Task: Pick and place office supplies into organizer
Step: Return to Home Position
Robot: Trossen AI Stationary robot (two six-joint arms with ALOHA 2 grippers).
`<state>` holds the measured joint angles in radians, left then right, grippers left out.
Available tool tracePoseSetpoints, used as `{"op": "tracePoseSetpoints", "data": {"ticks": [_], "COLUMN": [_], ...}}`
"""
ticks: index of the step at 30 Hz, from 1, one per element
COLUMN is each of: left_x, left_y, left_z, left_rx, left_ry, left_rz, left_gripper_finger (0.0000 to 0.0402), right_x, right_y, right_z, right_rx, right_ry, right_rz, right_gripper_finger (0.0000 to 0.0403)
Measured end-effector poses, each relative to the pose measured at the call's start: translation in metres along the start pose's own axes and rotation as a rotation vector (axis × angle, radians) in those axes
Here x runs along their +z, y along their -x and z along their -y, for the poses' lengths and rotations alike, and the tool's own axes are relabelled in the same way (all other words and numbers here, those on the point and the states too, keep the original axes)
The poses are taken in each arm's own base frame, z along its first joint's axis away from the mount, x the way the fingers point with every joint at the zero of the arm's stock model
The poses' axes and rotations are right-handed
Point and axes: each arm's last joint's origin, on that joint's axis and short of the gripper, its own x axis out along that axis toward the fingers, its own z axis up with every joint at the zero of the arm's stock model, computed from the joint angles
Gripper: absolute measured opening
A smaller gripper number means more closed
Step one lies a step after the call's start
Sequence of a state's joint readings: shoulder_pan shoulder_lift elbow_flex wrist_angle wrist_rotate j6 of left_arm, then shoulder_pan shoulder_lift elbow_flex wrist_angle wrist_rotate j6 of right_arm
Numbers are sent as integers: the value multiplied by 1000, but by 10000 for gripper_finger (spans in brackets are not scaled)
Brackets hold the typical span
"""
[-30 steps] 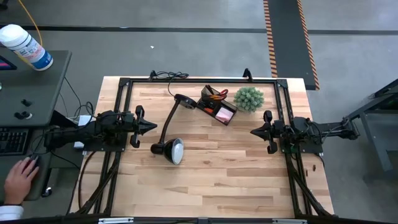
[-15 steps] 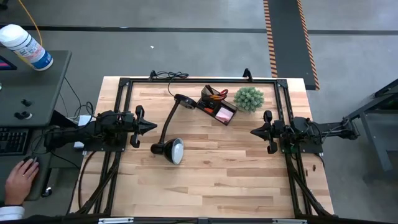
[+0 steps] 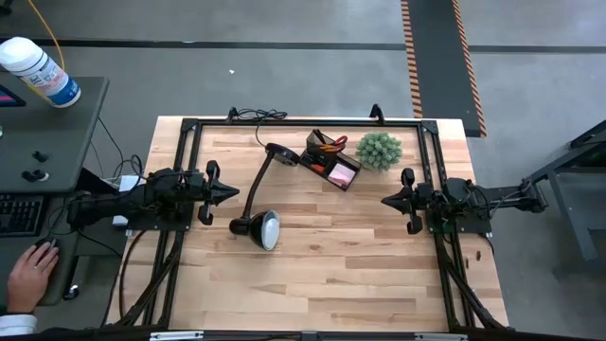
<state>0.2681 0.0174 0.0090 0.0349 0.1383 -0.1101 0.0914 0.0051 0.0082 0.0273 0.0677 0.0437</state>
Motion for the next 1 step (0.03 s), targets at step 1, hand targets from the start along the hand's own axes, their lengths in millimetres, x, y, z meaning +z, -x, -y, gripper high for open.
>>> {"op": "tracePoseSetpoints", "data": {"ticks": [1], "left_x": [0], "left_y": [0], "left_z": [0], "left_rx": [0], "left_ry": [0], "left_rz": [0], "left_gripper_finger": [1], "right_x": [0], "right_y": [0], "right_z": [0], "right_rx": [0], "right_ry": [0], "right_rz": [0], "right_gripper_finger": [0]}}
